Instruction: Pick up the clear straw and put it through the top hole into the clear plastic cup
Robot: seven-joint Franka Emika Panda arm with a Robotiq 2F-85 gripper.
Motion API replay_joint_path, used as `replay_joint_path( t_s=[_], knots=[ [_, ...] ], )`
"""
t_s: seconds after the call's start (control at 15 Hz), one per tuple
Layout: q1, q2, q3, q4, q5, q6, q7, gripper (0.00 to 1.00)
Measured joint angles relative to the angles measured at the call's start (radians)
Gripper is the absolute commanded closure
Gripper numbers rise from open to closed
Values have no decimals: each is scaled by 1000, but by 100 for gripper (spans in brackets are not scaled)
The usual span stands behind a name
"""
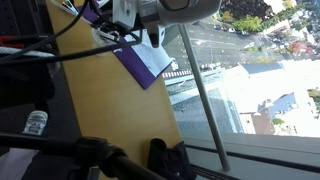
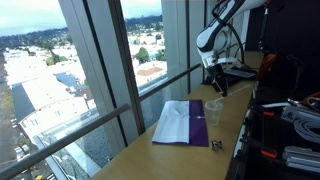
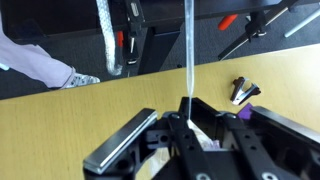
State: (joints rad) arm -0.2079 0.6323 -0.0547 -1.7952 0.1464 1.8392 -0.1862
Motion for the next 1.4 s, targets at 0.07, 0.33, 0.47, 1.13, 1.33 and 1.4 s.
replay_joint_path(
  t_s=[0.07, 0.33, 0.47, 1.13, 1.33, 1.4],
  knots=[
    [3, 3, 8, -5, 9, 13, 0, 97],
    [15, 9, 33, -18, 36, 41, 0, 97],
    [20, 9, 35, -21, 36, 41, 2, 97],
    [19, 2, 16, -45, 36, 41, 11, 97],
    [16, 2, 6, -45, 36, 41, 11, 97],
    [14, 2, 5, -45, 36, 41, 11, 97]
  ],
)
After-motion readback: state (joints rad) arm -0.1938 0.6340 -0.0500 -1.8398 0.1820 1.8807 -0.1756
